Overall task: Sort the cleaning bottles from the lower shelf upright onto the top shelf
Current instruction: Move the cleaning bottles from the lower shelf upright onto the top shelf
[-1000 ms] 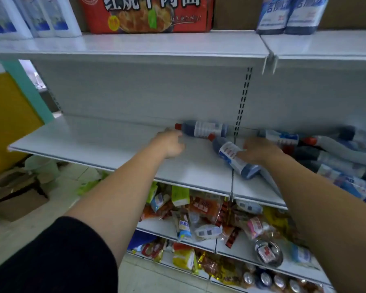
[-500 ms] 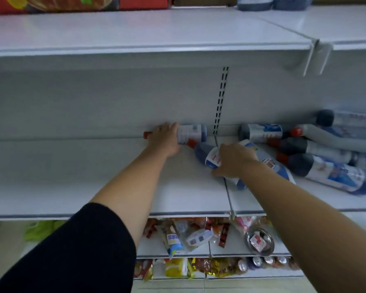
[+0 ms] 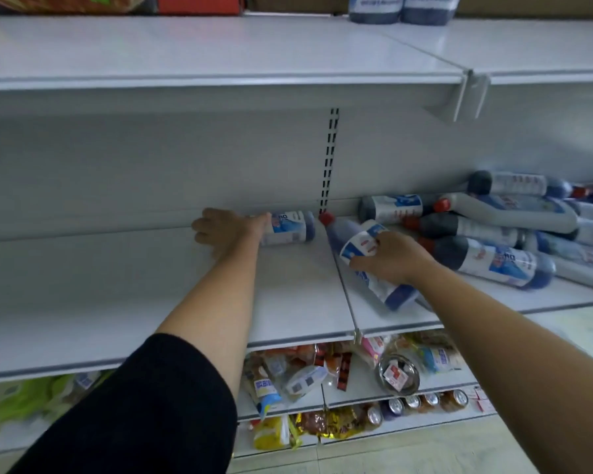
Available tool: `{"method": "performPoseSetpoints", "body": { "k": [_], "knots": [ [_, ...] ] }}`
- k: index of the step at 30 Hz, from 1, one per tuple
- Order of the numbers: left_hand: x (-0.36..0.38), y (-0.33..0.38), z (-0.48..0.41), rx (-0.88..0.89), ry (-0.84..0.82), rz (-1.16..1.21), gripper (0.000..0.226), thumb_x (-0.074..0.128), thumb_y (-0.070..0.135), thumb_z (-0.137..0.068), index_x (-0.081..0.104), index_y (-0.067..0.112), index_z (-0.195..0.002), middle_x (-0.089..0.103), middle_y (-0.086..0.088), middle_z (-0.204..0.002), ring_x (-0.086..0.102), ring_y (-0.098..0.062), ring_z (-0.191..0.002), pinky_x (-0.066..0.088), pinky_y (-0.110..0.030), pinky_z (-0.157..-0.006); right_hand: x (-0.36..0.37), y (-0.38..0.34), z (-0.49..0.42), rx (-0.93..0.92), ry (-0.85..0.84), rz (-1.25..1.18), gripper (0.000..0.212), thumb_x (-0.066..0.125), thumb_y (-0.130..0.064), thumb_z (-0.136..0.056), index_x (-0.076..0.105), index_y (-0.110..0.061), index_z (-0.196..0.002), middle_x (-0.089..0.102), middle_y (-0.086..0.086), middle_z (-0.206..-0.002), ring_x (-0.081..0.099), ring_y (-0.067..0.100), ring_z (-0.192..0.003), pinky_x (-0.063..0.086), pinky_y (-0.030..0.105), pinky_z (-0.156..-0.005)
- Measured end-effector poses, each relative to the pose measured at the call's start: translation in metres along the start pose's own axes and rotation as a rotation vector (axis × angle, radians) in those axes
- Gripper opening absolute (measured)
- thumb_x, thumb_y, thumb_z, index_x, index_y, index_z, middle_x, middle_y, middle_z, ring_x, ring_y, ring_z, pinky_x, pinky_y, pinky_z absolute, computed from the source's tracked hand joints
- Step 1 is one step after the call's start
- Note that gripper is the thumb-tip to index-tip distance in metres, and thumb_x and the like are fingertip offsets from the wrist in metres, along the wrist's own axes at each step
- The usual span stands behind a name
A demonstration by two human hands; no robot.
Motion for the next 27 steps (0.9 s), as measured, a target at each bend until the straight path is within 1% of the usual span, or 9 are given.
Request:
{"method": "performPoseSetpoints", "body": {
  "k": [5, 7, 9, 10, 11, 14, 17, 21, 27],
  "knots": [
    [0.018, -0.018, 0.004, -0.328, -0.088, 0.194, 0.127, 0.081, 0.057, -0.070, 0.008, -0.003, -0.153, 0.037, -0.020, -0.150, 0.041, -0.032, -0.137, 0.038, -0.037, -0.108, -0.013, 0.013, 0.007, 0.074, 0.063, -0.091, 0.039, 0.058, -0.055, -0.088, 0.063, -0.017, -0.093, 0.070, 0.005, -0.090, 0.064, 0.020, -0.076, 0.045, 0.032, -0.064],
    [0.031, -0.017, -0.005, -0.304, -0.168, 0.223, 0.109, 0.077, 0.051, -0.071, 0.027, -0.001, -0.152, 0.044, -0.019, -0.150, 0.046, -0.034, -0.136, 0.040, -0.042, -0.112, -0.017, 0.014, 0.010, 0.077, 0.082, -0.116, 0.035, 0.058, -0.053, -0.088, 0.063, -0.018, -0.091, 0.069, 0.004, -0.087, 0.063, 0.018, -0.072, 0.042, 0.029, -0.057],
    [0.044, -0.012, -0.020, -0.215, -0.218, 0.225, 0.074, 0.074, 0.045, -0.060, 0.065, 0.010, -0.125, 0.066, -0.010, -0.126, 0.062, -0.027, -0.118, 0.049, -0.040, -0.104, -0.020, 0.015, 0.011, 0.072, 0.108, -0.123, 0.037, 0.058, -0.053, -0.089, 0.061, -0.017, -0.096, 0.065, 0.001, -0.082, 0.060, 0.016, -0.069, 0.039, 0.027, -0.054],
    [0.066, -0.016, -0.046, -0.202, -0.247, 0.260, 0.063, 0.073, 0.041, -0.053, 0.071, 0.013, -0.110, 0.071, -0.007, -0.112, 0.067, -0.023, -0.107, 0.053, -0.038, -0.099, -0.020, 0.016, 0.011, 0.073, 0.122, -0.125, 0.038, 0.058, -0.053, -0.089, 0.060, -0.017, -0.098, 0.063, 0.000, -0.081, 0.058, 0.014, -0.068, 0.037, 0.026, -0.053],
    [0.095, -0.021, -0.076, -0.198, -0.290, 0.350, 0.063, 0.074, 0.038, -0.047, 0.073, 0.015, -0.105, 0.073, -0.005, -0.107, 0.069, -0.022, -0.101, 0.055, -0.039, -0.096, -0.021, 0.016, 0.010, 0.077, 0.133, -0.130, 0.038, 0.058, -0.053, -0.090, 0.059, -0.017, -0.100, 0.063, 0.001, -0.083, 0.057, 0.013, -0.068, 0.037, 0.026, -0.053],
    [0.118, -0.023, -0.093, -0.226, -0.256, 0.659, 0.102, 0.085, 0.031, -0.024, 0.057, 0.017, -0.121, 0.069, -0.008, -0.111, 0.070, -0.029, -0.093, 0.056, -0.043, -0.085, -0.020, 0.019, 0.006, 0.088, 0.160, -0.174, 0.040, 0.059, -0.053, -0.090, 0.057, -0.017, -0.107, 0.066, 0.003, -0.095, 0.059, 0.015, -0.071, 0.039, 0.025, -0.055],
    [0.059, 0.004, -0.003, -0.152, -0.229, 0.966, 0.096, 0.076, 0.009, -0.051, 0.032, 0.024, -0.134, 0.065, -0.009, -0.104, 0.072, -0.030, -0.082, 0.062, -0.047, -0.072, -0.023, 0.014, 0.005, 0.097, 0.191, -0.170, 0.041, 0.059, -0.054, -0.090, 0.055, -0.018, -0.108, 0.063, 0.002, -0.093, 0.057, 0.016, -0.069, 0.038, 0.025, -0.054],
    [0.030, 0.018, 0.046, 0.031, -0.322, 1.078, 0.077, 0.068, -0.007, -0.077, 0.033, 0.026, -0.136, 0.063, -0.006, -0.117, 0.072, -0.027, -0.093, 0.061, -0.036, -0.060, -0.027, 0.004, 0.008, 0.124, 0.208, -0.265, 0.044, 0.057, -0.052, -0.091, 0.053, -0.015, -0.113, 0.062, 0.006, -0.096, 0.059, 0.022, -0.075, 0.042, 0.030, -0.064],
    [0.002, 0.004, 0.071, -0.056, -0.653, 1.023, 0.048, 0.060, 0.012, -0.092, 0.043, 0.004, -0.136, 0.063, -0.015, -0.099, 0.067, -0.026, -0.075, 0.060, -0.041, -0.068, -0.029, -0.015, 0.034, 0.174, 0.229, -0.526, 0.049, 0.059, -0.052, -0.088, 0.044, -0.015, -0.116, 0.060, 0.004, -0.091, 0.059, 0.018, -0.071, 0.043, 0.029, -0.059]
  ]
}}
Point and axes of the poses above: each hand's wrist, its own z-axis away from the middle knuckle, its own x-axis out of the palm, y = z × x, the point moved 6 cm from there along -z, towards the middle knuckle
